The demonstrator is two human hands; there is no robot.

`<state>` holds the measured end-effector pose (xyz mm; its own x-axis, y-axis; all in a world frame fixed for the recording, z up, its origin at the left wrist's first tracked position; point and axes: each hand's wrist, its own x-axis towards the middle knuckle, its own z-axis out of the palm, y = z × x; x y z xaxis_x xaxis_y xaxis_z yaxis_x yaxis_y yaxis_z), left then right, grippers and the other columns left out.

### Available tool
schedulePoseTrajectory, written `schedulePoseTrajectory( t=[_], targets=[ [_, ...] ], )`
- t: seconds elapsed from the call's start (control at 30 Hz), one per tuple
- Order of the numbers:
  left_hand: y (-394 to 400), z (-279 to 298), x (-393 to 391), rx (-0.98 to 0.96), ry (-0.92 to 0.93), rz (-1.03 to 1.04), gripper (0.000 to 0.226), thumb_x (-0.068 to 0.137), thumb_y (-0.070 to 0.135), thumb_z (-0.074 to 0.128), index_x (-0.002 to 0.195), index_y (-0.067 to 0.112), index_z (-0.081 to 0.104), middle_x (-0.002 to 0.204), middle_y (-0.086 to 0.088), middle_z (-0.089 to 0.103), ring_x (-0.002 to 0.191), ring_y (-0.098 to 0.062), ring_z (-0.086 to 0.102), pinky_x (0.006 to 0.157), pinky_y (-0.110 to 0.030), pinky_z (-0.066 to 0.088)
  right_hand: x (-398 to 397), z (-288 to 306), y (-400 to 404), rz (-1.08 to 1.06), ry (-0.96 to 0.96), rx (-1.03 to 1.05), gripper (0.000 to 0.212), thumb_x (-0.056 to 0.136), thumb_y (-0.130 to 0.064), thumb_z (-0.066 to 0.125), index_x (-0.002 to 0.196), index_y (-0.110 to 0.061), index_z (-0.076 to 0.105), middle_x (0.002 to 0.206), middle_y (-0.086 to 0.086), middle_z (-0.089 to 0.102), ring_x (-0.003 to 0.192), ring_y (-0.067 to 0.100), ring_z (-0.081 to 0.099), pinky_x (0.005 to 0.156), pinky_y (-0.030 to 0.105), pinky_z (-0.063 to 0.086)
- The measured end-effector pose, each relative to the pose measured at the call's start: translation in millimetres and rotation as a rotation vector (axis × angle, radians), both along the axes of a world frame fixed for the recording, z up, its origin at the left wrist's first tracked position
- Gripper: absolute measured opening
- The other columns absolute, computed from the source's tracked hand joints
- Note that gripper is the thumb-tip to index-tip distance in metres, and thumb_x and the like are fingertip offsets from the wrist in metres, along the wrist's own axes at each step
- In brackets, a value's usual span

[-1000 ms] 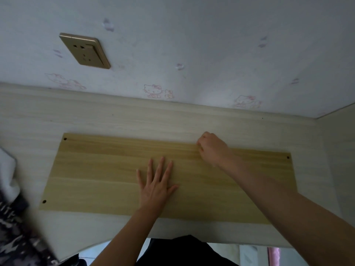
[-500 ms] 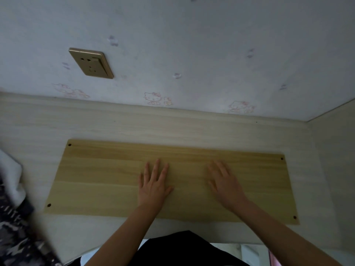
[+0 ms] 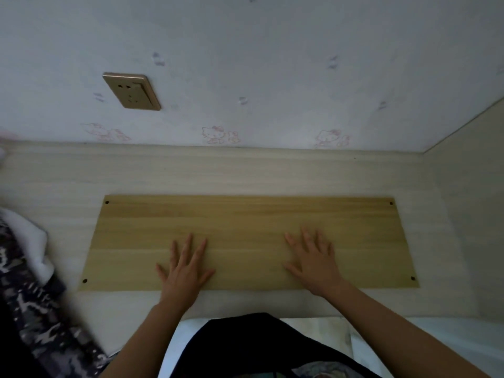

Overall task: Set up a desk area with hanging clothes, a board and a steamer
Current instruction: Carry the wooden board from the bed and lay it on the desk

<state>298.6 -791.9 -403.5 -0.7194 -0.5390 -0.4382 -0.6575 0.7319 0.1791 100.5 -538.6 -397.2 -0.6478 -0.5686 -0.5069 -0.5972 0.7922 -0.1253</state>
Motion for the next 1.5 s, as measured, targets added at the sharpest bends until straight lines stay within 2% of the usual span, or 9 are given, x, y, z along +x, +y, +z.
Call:
schedulePoseTrajectory(
  t=[0.1, 0.37, 0.87, 1.5],
  targets=[
    [-8, 1, 3, 0.024, 0.008, 0.006, 0.076, 0.086, 0.067, 0.040, 0.146, 0.052, -0.005, 0.159, 0.017, -0.015, 0.147, -0.025, -0.013, 0.106, -0.071, 0.016, 6, -1, -8, -0.015, 0.002, 0.002, 0.079, 0.085, -0.073, 0.034, 0.147, -0.049, -0.009, 0.160, 0.000, -0.016, 0.144, 0.039, -0.018, 0.112, 0.063, 0.002],
    [-31, 1, 9, 0.047, -0.005, 0.010, 0.074, 0.087, 0.066, 0.040, 0.146, 0.052, -0.003, 0.159, 0.016, -0.015, 0.147, -0.026, -0.014, 0.106, -0.071, 0.015, 11, -1, -32, -0.012, -0.021, 0.004, 0.083, 0.084, -0.069, 0.043, 0.147, -0.048, -0.007, 0.160, 0.001, -0.019, 0.143, 0.041, -0.019, 0.110, 0.067, 0.004],
    [-46, 3, -5, 0.089, -0.038, -0.007, 0.074, 0.089, 0.065, 0.038, 0.146, 0.051, -0.006, 0.157, 0.015, -0.022, 0.146, -0.027, -0.019, 0.106, -0.073, 0.009, -2, 4, -45, 0.019, -0.007, 0.025, 0.080, 0.088, -0.065, 0.044, 0.148, -0.043, -0.004, 0.160, 0.003, -0.015, 0.144, 0.043, -0.013, 0.111, 0.067, 0.009],
    [-40, 8, -12, 0.027, -0.069, -0.040, 0.073, 0.090, 0.064, 0.036, 0.147, 0.048, -0.008, 0.159, 0.012, -0.019, 0.147, -0.028, -0.015, 0.107, -0.071, 0.015, -4, 2, -40, 0.024, 0.000, 0.033, 0.080, 0.089, -0.066, 0.040, 0.149, -0.042, -0.007, 0.160, 0.003, -0.019, 0.143, 0.043, -0.016, 0.111, 0.068, 0.009]
  ],
)
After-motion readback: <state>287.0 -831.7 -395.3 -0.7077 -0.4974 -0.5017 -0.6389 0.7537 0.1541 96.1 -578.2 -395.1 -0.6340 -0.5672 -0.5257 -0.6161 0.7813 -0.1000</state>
